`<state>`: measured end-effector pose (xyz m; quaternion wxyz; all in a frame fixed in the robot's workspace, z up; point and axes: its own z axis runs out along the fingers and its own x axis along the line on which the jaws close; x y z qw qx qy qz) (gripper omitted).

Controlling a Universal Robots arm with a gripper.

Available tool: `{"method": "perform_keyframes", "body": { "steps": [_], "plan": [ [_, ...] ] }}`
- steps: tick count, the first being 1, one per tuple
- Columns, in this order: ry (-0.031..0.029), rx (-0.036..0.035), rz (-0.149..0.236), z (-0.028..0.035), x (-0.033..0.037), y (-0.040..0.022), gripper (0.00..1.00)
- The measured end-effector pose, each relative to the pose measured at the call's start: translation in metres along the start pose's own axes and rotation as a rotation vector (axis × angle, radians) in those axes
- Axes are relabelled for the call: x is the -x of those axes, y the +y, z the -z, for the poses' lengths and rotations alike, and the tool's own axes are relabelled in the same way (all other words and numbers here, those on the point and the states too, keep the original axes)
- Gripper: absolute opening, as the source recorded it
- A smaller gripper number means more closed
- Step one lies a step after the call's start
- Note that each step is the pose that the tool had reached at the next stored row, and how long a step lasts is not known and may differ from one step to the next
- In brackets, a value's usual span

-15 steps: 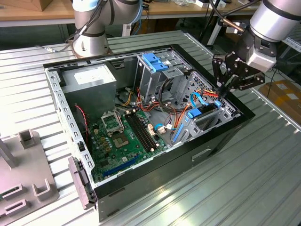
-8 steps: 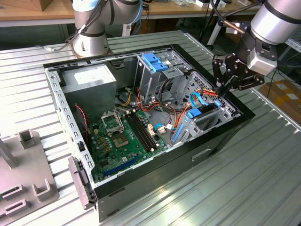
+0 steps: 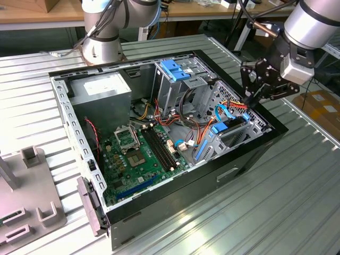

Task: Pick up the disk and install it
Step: 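Insert the second disk wire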

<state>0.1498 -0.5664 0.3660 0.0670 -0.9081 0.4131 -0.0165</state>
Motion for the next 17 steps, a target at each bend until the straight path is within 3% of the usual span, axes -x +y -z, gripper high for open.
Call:
{"method": "perform_keyframes", "body": {
  "steps": [1, 3, 8, 13, 17],
  "plan": [
    [0.006, -0.0069, 0.002, 0.0, 0.0, 0.0001, 0.24],
    [0.0103, -0.0119, 0.005, 0.0001, 0.0002, 0.0004, 0.24],
    [0.0139, -0.0197, 0.03, -0.0005, 0.0016, 0.0054, 0.24],
    [0.0126, -0.0208, 0.047, -0.0018, 0.0001, 0.0076, 0.24],
    [0.0172, -0.0369, 0.07, -0.0021, 0.0002, 0.0077, 0.24]
  ]
}}
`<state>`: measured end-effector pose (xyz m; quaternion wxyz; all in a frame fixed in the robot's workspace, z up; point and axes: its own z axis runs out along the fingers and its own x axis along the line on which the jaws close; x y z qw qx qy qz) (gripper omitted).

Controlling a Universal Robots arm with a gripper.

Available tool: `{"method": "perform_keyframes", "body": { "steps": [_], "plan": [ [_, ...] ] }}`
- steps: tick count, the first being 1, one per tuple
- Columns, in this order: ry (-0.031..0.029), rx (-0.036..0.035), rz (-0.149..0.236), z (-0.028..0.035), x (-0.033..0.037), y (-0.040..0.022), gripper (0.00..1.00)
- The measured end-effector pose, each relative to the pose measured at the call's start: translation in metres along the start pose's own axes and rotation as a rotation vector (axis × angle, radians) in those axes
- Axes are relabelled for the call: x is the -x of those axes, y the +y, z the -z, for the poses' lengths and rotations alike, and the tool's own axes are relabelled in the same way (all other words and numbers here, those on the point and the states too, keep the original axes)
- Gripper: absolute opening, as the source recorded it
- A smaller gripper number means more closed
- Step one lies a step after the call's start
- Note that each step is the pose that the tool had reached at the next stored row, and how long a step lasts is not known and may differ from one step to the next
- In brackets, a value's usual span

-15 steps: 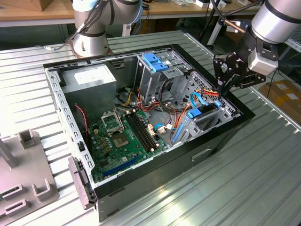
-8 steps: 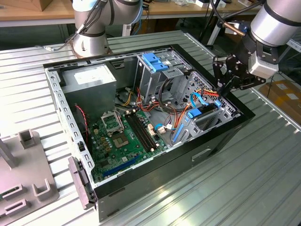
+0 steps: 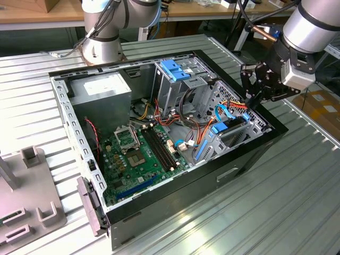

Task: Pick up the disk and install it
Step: 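Insert the second disk wire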

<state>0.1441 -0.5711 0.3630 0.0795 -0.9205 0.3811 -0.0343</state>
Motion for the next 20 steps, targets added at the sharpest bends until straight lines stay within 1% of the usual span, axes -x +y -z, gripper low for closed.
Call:
{"method": "perform_keyframes", "body": {
  "steps": [2, 3, 4, 5, 6, 7, 11, 12, 13, 15, 20],
  "plan": [
    [0.0027, -0.0047, 0.012, 0.0004, 0.002, 0.002, 0.24],
    [0.0054, -0.0077, 0.014, 0.0006, 0.0029, 0.0029, 0.24],
    [0.0139, -0.0165, 0.017, 0.0005, 0.0036, 0.0036, 0.24],
    [0.0261, -0.0294, 0.022, 0.0002, 0.0038, 0.0039, 0.24],
    [0.0344, -0.0379, 0.025, 0.0, 0.0041, 0.0042, 0.24],
    [0.0376, -0.0412, 0.027, 0.0001, 0.0049, 0.0051, 0.24],
    [0.0402, -0.0438, 0.027, 0.0007, 0.0082, 0.0083, 0.24],
    [0.0425, -0.0463, 0.027, 0.0007, 0.0094, 0.0095, 0.24],
    [0.0469, -0.0508, 0.028, 0.0002, 0.0097, 0.0099, 0.24],
    [0.0516, -0.0553, 0.031, -0.0004, 0.0097, 0.0099, 0.24],
    [0.0519, -0.056, 0.031, -0.0013, 0.0098, 0.0102, 0.24]
  ]
}}
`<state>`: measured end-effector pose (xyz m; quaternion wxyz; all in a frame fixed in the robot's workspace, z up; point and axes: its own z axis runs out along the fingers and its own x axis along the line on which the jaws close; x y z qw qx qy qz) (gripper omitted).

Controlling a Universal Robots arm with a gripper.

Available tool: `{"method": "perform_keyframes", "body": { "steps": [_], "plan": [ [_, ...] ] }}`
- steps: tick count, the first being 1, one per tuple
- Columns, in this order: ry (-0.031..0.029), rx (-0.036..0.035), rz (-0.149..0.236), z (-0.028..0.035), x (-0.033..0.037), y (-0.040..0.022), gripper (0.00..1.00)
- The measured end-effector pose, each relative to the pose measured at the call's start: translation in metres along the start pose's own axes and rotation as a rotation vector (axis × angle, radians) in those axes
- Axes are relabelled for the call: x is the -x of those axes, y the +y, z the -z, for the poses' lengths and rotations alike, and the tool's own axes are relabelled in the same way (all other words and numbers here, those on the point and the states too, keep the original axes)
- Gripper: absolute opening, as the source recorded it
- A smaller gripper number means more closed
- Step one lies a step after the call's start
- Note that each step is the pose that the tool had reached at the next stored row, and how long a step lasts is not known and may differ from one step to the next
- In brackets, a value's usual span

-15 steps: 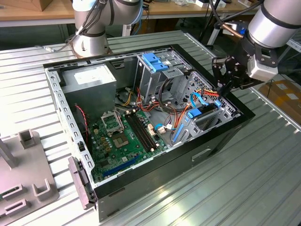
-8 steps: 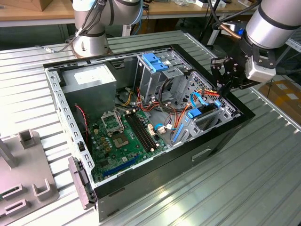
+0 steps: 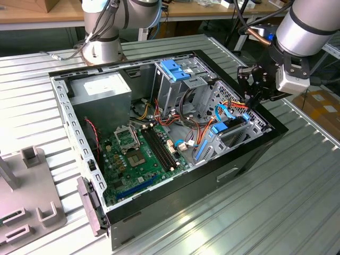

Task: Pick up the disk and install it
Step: 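Insert the second disk wire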

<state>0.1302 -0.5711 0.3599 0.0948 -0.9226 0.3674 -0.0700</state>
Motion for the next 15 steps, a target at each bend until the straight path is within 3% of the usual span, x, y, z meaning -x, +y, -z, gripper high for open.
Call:
{"method": "perform_keyframes", "body": {
  "steps": [7, 10, 15],
  "plan": [
    [0.0001, 0.0001, 0.001, -0.0021, 0.0001, 0.0005, 0.24],
    [-0.0049, -0.0012, 0.021, -0.0023, -0.0003, -0.0002, 0.24],
    [-0.005, -0.0013, 0.022, -0.0023, -0.0004, -0.0003, 0.24]
  ]
}}
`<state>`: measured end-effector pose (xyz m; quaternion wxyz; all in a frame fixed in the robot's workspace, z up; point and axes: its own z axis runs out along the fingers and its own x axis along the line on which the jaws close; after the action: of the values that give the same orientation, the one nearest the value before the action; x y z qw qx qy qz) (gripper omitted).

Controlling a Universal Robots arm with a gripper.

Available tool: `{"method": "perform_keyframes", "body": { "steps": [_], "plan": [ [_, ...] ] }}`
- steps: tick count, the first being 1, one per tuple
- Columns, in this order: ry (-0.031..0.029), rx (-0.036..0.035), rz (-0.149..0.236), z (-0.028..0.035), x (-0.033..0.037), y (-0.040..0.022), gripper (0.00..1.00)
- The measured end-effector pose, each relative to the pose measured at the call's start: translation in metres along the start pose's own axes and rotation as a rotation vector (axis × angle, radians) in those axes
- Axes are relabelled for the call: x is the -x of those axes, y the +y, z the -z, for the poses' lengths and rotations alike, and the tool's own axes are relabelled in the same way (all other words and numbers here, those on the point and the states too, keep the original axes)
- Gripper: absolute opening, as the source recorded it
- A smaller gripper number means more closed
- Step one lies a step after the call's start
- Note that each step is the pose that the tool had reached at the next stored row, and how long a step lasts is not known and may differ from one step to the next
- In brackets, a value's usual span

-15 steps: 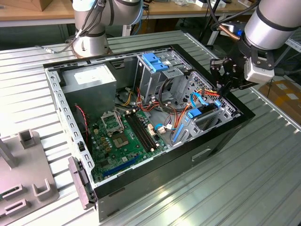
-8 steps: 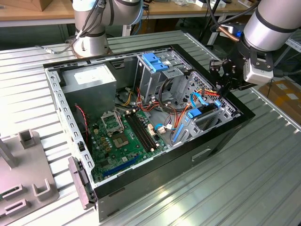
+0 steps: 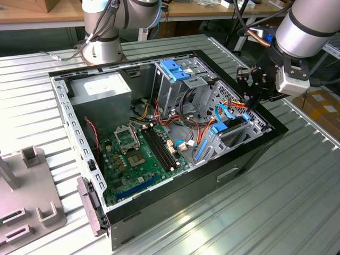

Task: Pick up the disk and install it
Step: 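Insert the second disk wire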

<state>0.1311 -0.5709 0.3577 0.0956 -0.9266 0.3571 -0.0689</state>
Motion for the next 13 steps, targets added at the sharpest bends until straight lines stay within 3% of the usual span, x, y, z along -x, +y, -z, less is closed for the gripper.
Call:
{"method": "perform_keyframes", "body": {
  "steps": [2, 9, 13],
  "plan": [
    [0.0, 0.0, 0.0, 0.0, 0.0, 0.0, 0.16],
    [0.0, -0.0003, 0.0, 0.0, 0.0004, 0.0004, 0.16],
    [0.0047, -0.0046, 0.001, 0.0012, 0.0046, 0.0041, 0.16]
  ]
}}
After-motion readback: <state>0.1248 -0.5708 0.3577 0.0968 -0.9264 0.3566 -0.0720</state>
